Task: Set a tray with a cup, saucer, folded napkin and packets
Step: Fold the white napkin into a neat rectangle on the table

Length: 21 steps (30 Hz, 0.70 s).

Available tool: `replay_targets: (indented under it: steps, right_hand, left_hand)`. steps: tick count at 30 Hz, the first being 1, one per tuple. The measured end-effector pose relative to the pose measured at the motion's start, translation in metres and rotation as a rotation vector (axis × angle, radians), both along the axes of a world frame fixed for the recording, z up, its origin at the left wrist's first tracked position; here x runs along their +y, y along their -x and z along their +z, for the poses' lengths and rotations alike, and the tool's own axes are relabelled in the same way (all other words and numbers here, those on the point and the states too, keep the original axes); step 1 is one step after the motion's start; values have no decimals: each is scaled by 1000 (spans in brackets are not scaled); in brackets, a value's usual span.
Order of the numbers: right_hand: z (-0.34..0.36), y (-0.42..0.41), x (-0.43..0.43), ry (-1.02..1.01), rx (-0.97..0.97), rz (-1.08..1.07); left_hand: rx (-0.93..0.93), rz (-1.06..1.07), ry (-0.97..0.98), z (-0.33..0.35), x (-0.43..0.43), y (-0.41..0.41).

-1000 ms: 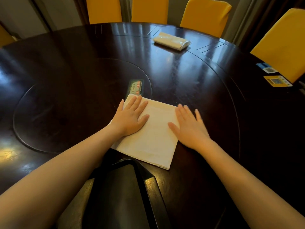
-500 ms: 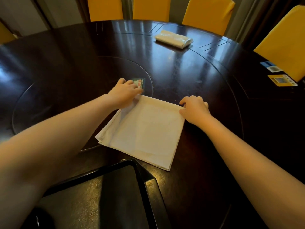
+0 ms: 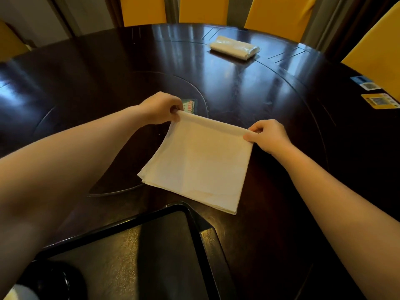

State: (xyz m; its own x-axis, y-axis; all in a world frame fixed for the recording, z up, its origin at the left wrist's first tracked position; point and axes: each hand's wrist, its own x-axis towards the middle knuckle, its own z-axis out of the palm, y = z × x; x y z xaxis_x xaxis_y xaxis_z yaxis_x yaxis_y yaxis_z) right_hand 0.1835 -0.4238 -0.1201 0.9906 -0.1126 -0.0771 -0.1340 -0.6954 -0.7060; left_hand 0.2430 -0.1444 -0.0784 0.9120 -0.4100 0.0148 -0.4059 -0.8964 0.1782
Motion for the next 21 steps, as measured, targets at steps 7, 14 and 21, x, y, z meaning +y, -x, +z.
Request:
replay_targets:
  steps: [7, 14, 21]
  right_hand:
    - [-4, -16, -11, -185, -133, -189]
    - [-3, 14, -9, 125, -252, -36]
    - [-3, 116, 11, 311, -231, 439]
  left_hand:
    - [128, 249, 541, 11, -11, -2]
    - [421, 560, 254, -16, 10, 47]
    - [621, 657, 362, -17, 23, 80]
